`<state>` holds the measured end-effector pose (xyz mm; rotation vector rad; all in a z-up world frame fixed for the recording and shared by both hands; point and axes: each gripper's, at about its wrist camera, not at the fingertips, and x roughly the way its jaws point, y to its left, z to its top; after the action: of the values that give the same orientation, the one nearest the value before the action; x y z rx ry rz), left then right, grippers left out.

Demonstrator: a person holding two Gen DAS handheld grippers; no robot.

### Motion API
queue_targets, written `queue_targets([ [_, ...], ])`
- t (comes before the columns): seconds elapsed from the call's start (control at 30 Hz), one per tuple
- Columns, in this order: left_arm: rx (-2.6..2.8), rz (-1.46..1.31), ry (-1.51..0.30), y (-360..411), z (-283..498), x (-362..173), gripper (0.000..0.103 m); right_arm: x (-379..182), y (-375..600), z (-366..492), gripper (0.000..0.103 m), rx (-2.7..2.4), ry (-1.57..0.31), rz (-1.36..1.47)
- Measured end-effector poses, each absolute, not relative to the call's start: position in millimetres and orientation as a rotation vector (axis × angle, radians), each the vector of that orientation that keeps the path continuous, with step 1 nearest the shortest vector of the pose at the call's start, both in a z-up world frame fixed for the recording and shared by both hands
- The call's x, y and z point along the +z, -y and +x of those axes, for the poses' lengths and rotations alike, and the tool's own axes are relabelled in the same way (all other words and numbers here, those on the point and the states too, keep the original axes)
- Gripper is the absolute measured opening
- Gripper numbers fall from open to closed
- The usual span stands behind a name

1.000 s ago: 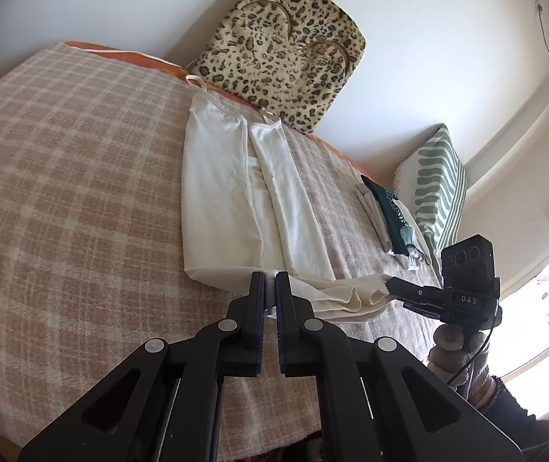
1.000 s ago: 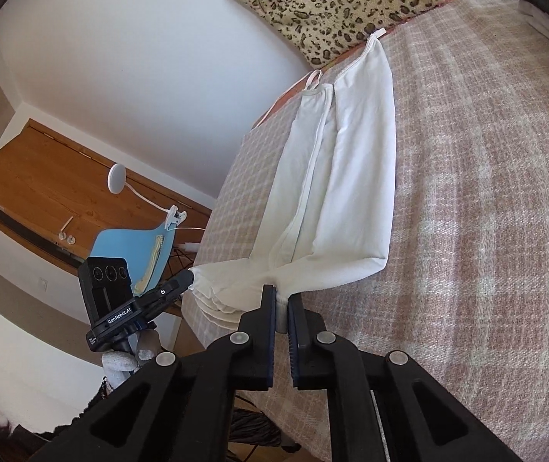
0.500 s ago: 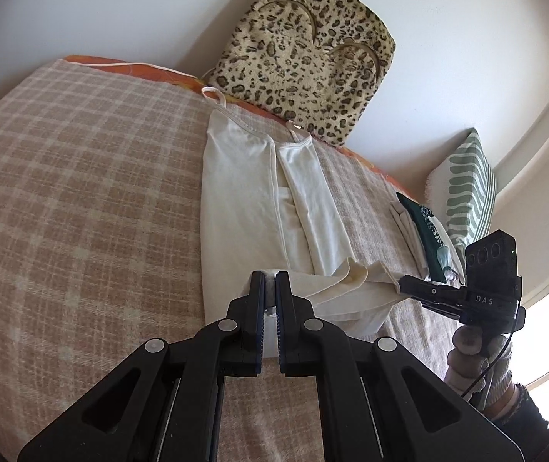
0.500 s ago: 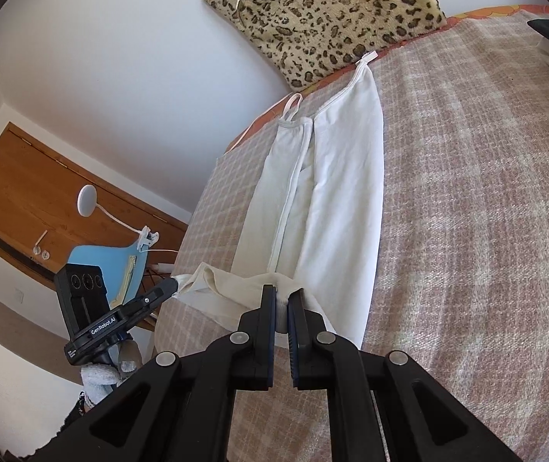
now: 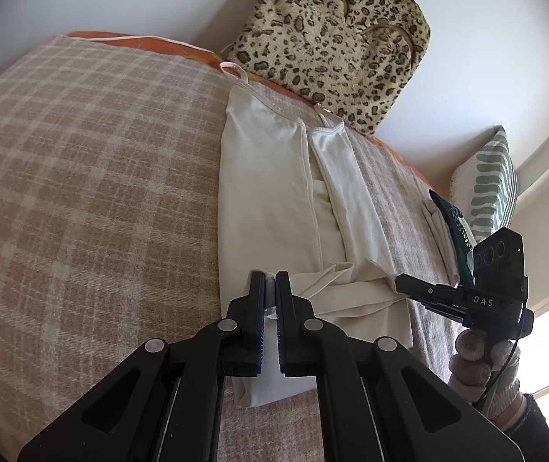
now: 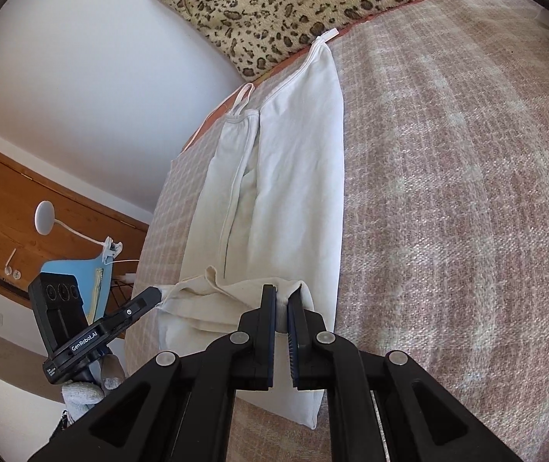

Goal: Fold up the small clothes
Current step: 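Grasp the hem end of the strip with both grippers and fold it toward the straps, then press the folded hem flat with both grippers, then open and withdraw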

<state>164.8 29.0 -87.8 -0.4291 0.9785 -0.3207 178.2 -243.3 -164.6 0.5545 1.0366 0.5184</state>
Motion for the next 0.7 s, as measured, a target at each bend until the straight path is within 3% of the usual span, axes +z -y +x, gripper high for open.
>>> queue_targets([
  [0.13, -0.327, -0.455, -0.995, -33.3, 168.6, -93.2, 0.005, -171.7, 246.3, 181.0, 0.004, 0.515, -1.051, 0.573],
  [0.27, -0.306, -0.474, -0.957, -43.7, 164.4, -82.1, 0.014, -162.2, 248.1, 178.5, 0.009, 0.519, -1.027, 0.547],
  [0.33, -0.322, -0.474, -0.924, -47.3, 159.3, -72.1, 0.014, -150.2, 249.8, 172.6, 0.03, 0.512, -0.987, 0.509],
  [0.37, -0.333, -0.457, -0.907, -46.6, 155.9, -66.8, 0.014, -143.3, 250.6, 168.4, 0.032, 0.505, -0.96, 0.49],
  [0.5, -0.416, -0.372, -0.907, -30.1, 143.3, -59.5, 0.014, -127.3, 248.8, 156.8, 0.031, 0.558, -0.904, 0.433],
  [0.7, -0.459, -0.305, -0.974, -1.3, 144.8, -76.1, 0.014, -141.8, 215.2, 154.5, 0.024, 0.628, -0.963, 0.334],
])
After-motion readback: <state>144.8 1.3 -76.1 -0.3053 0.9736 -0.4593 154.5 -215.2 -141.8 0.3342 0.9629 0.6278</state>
